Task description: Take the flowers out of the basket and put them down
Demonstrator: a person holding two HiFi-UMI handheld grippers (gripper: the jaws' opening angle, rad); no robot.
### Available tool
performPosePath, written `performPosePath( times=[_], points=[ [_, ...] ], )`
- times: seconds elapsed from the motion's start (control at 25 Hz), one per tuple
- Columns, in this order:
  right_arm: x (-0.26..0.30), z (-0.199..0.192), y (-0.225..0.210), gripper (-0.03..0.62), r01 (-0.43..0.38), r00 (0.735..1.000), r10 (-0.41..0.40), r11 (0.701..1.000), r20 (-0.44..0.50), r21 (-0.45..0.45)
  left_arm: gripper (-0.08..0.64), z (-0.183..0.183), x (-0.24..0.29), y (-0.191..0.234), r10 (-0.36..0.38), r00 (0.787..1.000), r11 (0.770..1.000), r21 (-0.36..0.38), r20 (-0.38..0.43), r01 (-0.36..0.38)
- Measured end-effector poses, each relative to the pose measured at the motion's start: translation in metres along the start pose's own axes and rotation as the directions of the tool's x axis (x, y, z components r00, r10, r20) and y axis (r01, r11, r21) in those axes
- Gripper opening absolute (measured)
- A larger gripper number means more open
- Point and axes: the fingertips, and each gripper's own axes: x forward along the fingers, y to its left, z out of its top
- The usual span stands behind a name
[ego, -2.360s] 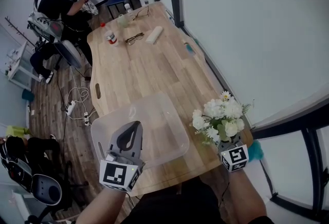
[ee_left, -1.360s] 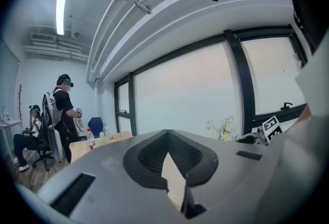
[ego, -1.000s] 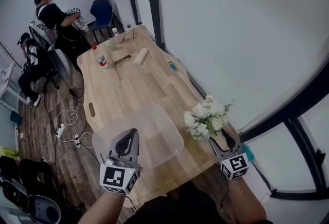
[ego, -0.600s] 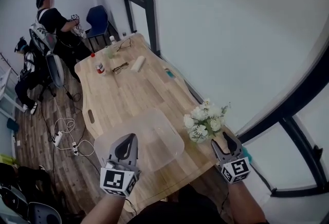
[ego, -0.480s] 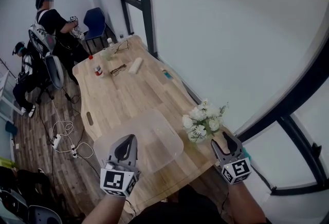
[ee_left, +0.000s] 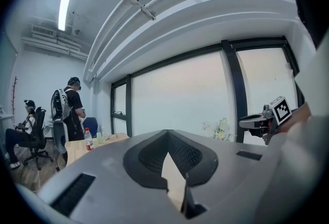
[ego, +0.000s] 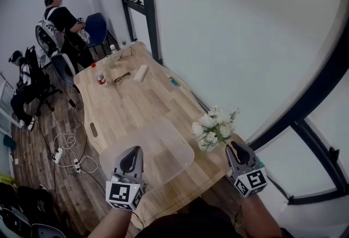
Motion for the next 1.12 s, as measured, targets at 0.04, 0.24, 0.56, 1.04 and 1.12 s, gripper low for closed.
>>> performPosePath(
  times=[0.04,0.24,0.56,1.04,1.12],
  points=[
    [0.0,0.0,0.001,0.085,0.001,1.0,-0.001,1.0,0.0,-0.004,0.005,-0.001,-0.001,0.001,0.001,1.0,1.0,0.001,-0.001,-0.001],
    [-0.004,-0.002,0.002,0.026,0.015,1.0,-0.015,1.0,-0.008,-0.012,0.005,-0.012,-0.008,0.002,0.008,1.0,1.0,-0.006,-0.015,-0.008],
    [-0.001,-0.002,0.002,0.021,0.01,1.0,-0.01,1.0,-0.016,-0.015,0.005,-0.017,-0.01,0.002,0.01,1.0,1.0,-0.006,-0.028,-0.011],
    [0.001,0.004,0.002,0.021,-0.001,1.0,0.0,0.999,-0.019,-0.033,0.005,-0.01,-0.008,-0.003,0.005,1.0,1.0,0.002,-0.017,-0.005],
    [0.001,0.007,0.001,0.021,0.002,0.999,-0.003,0.999,-0.032,-0.048,0.005,-0.009,-0.008,-0.004,0.005,1.0,1.0,0.003,-0.015,-0.005]
  ],
)
